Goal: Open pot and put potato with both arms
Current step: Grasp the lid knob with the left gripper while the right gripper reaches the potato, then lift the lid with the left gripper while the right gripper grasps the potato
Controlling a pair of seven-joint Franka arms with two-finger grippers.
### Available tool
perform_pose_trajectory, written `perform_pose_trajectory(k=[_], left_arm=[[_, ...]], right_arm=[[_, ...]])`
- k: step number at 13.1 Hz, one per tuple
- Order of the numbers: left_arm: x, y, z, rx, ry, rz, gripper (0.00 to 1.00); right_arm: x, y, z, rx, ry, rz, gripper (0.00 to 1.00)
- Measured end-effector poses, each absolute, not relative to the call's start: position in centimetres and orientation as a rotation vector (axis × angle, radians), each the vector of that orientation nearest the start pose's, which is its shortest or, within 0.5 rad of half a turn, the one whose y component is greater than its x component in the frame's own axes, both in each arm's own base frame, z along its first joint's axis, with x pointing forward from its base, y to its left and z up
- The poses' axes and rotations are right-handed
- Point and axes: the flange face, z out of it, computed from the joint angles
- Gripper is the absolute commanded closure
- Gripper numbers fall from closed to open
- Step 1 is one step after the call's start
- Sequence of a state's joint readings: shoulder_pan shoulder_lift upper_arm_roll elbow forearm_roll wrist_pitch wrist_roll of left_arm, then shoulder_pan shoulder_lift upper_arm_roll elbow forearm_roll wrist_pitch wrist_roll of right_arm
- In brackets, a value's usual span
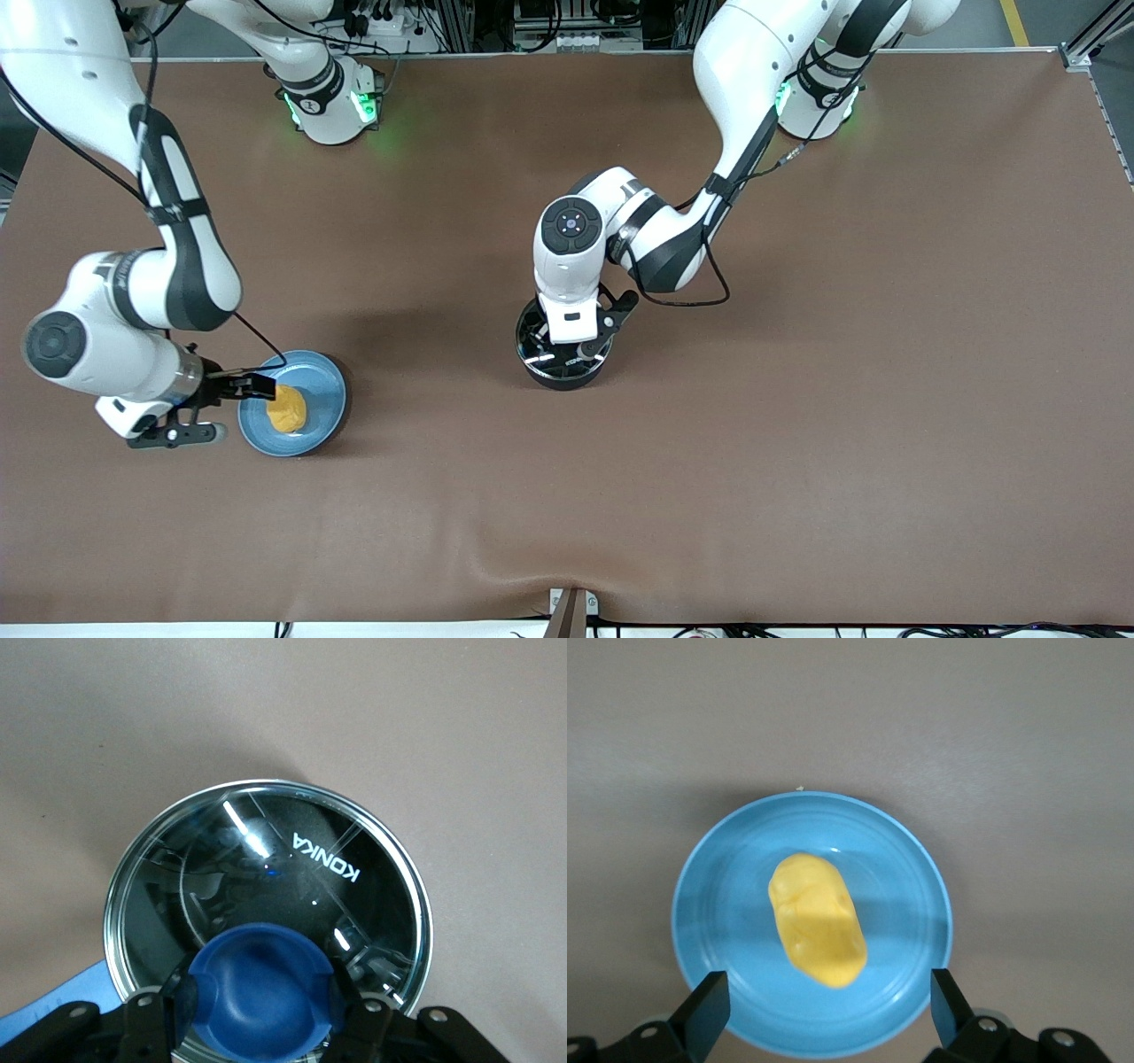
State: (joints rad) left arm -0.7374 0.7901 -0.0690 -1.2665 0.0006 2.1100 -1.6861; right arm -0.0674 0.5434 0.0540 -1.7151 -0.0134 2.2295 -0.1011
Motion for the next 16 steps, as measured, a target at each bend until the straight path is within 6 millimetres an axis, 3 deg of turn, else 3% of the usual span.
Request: perform_pose_trajectory(k=[4,7,10,12,13,15,16], left_arm=[[54.4,-52.8,30.6,-2.899,-1.433,0.022,1.0],[56.9,-50.2,36.4,-2.94,-1.49,-0.03,1.0],[57.2,-47.5,42.9,-2.981,-1.402,-0.054,1.0],[57.5,-45.1,45.8,-3.001,-1.308,-0.057,1.0],[57.9,-43.8,46.9,-3.0,-1.294,-0.058,1.0],[59.0,-40.5,49.0,-2.999,-1.272,-0.065,1.0],[59.4,-39.1,49.9,-3.003,-1.25,-0.066,1.0]], right_arm=[[65.7,-0.2,22.6,-3.113,-0.182,0.003,0.0],[65.5,0.0,21.3,-3.11,-0.229,-0.008,0.0],[65.7,0.0,21.0,-3.118,-0.262,-0.054,0.0],[65.9,0.0,20.3,-3.124,-0.278,-0.082,0.0],[65.9,0.0,19.9,-3.124,-0.281,-0.085,0.05],[65.8,-0.1,19.2,-3.123,-0.285,-0.078,0.58],[65.8,-0.1,19.1,-3.123,-0.287,-0.078,0.79]])
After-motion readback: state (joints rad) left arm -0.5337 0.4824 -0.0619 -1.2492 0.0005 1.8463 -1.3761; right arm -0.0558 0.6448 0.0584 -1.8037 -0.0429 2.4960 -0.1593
